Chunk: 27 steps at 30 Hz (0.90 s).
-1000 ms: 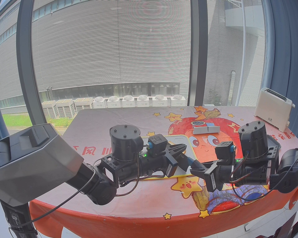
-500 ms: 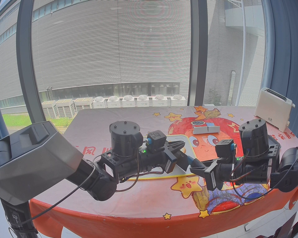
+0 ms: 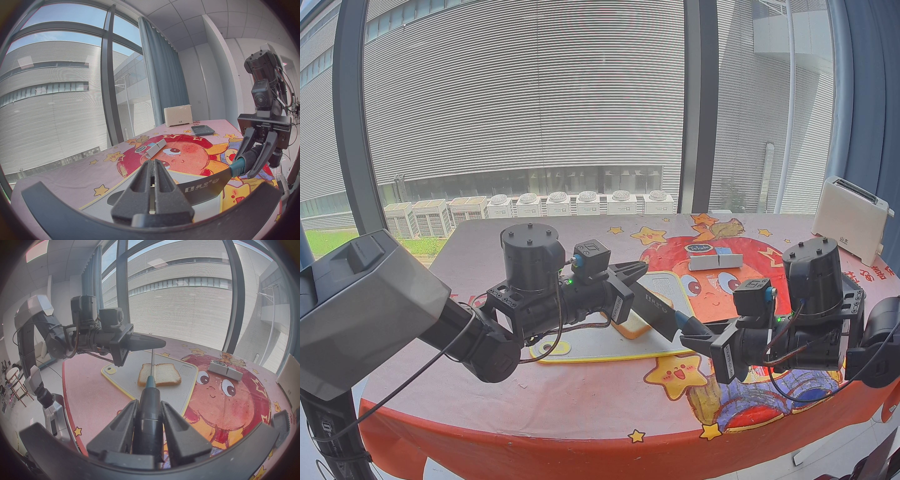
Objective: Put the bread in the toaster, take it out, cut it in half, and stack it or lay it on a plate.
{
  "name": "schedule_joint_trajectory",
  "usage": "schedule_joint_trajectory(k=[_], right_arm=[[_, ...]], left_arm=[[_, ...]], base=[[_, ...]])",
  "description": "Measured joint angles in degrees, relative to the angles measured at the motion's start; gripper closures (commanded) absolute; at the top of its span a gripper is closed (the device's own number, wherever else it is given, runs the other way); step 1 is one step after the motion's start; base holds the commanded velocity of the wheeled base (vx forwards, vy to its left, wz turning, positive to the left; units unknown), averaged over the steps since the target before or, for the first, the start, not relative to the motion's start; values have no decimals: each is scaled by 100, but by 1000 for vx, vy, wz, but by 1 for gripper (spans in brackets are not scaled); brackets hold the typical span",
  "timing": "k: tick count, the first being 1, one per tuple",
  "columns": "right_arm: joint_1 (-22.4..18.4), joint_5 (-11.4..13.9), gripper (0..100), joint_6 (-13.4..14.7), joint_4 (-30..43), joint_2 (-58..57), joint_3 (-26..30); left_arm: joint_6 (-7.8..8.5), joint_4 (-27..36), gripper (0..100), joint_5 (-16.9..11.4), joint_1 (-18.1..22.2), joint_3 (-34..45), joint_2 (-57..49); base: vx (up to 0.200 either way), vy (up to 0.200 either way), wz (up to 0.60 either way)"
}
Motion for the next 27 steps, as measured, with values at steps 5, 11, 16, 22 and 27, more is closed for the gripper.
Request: schedule_joint_trajectory(k=[5, 11, 16, 22, 27], right_arm=[[-5, -10, 100, -6, 13, -6, 35], [13, -21, 100, -17, 11, 27, 51], [17, -27, 100, -20, 24, 35, 60], [-5, -38, 100, -26, 90, 35, -4], [26, -49, 100, -33, 201, 44, -135]], left_arm=[[0, -5, 100, 4, 5, -9, 20], [9, -22, 100, 6, -1, 26, 23], [11, -18, 100, 4, -6, 23, 30], [11, -13, 100, 16, 11, -20, 33], [20, -27, 100, 24, 11, 48, 52]], base=[[0, 0, 0], [0, 0, 0], [0, 0, 0], [0, 0, 0], [0, 0, 0]])
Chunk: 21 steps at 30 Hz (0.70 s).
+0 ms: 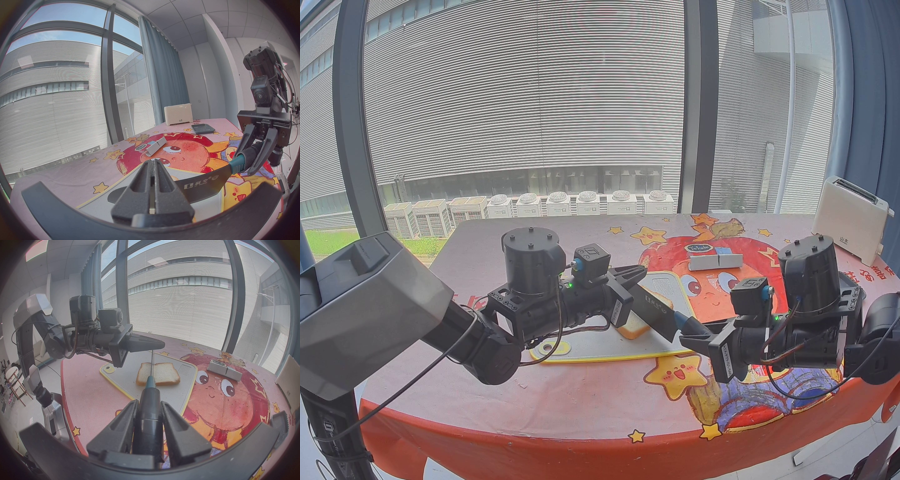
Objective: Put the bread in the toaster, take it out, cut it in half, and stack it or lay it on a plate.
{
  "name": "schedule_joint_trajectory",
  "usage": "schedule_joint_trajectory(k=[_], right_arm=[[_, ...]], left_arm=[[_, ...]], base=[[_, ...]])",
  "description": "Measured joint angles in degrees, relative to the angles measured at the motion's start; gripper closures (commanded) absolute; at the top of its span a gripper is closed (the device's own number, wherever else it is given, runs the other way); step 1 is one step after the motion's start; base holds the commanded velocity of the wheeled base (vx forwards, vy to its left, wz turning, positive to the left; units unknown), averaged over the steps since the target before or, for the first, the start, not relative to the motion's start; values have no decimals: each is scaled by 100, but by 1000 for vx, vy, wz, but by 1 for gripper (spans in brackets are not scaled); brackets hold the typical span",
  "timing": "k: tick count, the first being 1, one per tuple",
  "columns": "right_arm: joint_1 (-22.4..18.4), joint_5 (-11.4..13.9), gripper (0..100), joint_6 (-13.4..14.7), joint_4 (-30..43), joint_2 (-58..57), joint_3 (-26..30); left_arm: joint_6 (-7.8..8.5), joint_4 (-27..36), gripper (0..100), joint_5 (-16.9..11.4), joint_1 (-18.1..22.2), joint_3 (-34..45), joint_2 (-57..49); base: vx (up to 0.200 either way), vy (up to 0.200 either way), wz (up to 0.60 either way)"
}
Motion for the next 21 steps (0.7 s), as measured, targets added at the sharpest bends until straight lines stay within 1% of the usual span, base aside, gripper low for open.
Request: schedule_joint_trajectory(k=[7, 14, 21], right_arm=[[44, -16, 100, 2, 343, 17, -210], [29, -16, 100, 2, 354, 22, -246], [30, -78, 100, 2, 346, 33, -265]], left_arm=[[49, -134, 100, 4, -12, 168, 157], [55, -121, 100, 15, -45, 207, 232], [57, -129, 100, 15, -66, 232, 265]], base=[[0, 0, 0], [0, 0, 0], [0, 0, 0]])
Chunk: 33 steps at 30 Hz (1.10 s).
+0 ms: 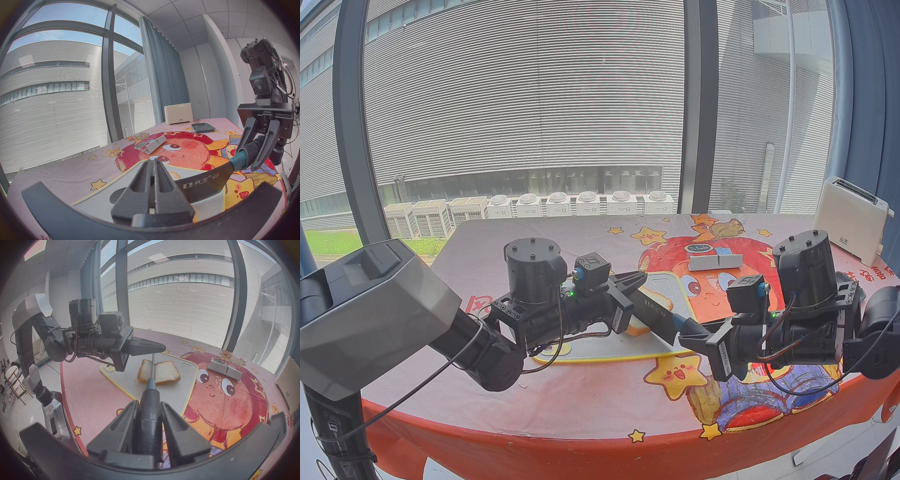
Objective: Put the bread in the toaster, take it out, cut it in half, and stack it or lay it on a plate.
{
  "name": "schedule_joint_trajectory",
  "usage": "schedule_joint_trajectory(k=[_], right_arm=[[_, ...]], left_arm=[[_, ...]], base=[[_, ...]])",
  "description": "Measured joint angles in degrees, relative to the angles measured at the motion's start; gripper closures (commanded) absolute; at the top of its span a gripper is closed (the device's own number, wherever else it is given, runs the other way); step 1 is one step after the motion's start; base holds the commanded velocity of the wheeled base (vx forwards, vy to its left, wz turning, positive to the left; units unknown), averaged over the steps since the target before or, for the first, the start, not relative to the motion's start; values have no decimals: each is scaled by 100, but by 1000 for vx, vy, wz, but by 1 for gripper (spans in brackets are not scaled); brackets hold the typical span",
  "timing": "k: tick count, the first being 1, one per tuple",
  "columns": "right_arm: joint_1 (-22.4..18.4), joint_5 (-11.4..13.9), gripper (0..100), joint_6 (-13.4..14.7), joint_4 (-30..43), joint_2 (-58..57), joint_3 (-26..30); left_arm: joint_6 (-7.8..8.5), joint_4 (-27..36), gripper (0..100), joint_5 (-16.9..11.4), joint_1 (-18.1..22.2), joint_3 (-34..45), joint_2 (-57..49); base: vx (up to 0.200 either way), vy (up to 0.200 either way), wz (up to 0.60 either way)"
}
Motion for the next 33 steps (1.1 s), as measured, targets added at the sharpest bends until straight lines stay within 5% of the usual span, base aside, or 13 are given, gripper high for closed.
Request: schedule_joint_trajectory(k=[33], right_arm=[[-43, -13, 100, -4, -91, 85, 88]], left_arm=[[2, 57, 100, -15, 21, 18, 12]], base=[[0, 0, 0]])
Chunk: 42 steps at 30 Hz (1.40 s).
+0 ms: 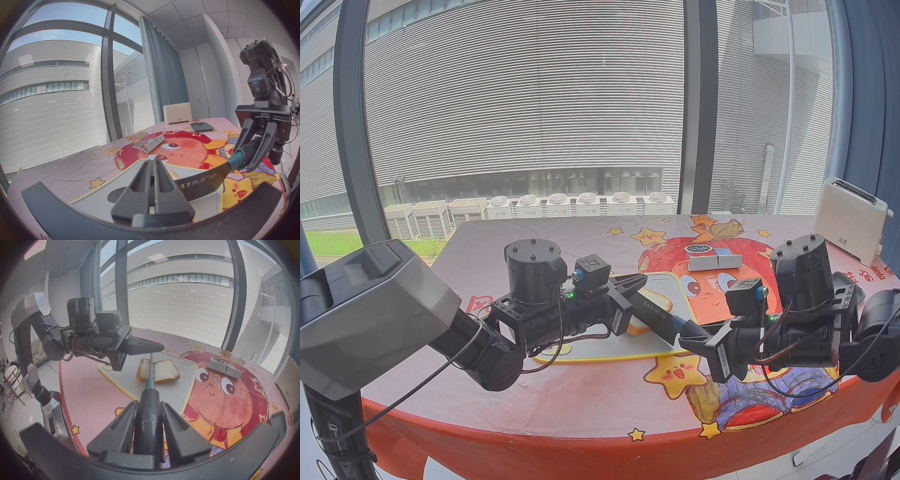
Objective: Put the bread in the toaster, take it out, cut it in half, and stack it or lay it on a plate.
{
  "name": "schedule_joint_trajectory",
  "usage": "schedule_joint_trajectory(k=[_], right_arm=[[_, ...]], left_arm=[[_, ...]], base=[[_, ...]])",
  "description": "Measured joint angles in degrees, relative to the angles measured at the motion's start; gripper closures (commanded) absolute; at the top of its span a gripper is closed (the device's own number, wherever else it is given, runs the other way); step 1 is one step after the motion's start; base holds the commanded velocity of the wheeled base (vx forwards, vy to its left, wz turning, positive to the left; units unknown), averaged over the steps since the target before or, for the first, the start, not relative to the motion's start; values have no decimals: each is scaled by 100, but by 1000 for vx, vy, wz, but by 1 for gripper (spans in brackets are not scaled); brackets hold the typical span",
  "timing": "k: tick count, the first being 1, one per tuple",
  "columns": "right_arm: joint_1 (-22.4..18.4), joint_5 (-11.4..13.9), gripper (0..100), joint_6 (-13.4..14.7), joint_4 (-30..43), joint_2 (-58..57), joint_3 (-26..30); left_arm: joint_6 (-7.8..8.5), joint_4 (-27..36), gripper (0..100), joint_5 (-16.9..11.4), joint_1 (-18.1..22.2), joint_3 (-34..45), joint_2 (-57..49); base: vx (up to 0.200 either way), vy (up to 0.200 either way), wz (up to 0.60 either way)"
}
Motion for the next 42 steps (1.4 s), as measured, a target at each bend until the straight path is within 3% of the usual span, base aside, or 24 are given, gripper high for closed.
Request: schedule_joint_trajectory(k=[42], right_arm=[[21, 0, 100, 30, 11, -83, 100]], left_arm=[[-49, 99, 100, 46, 1, -115, -389]], base=[[0, 0, 0]])
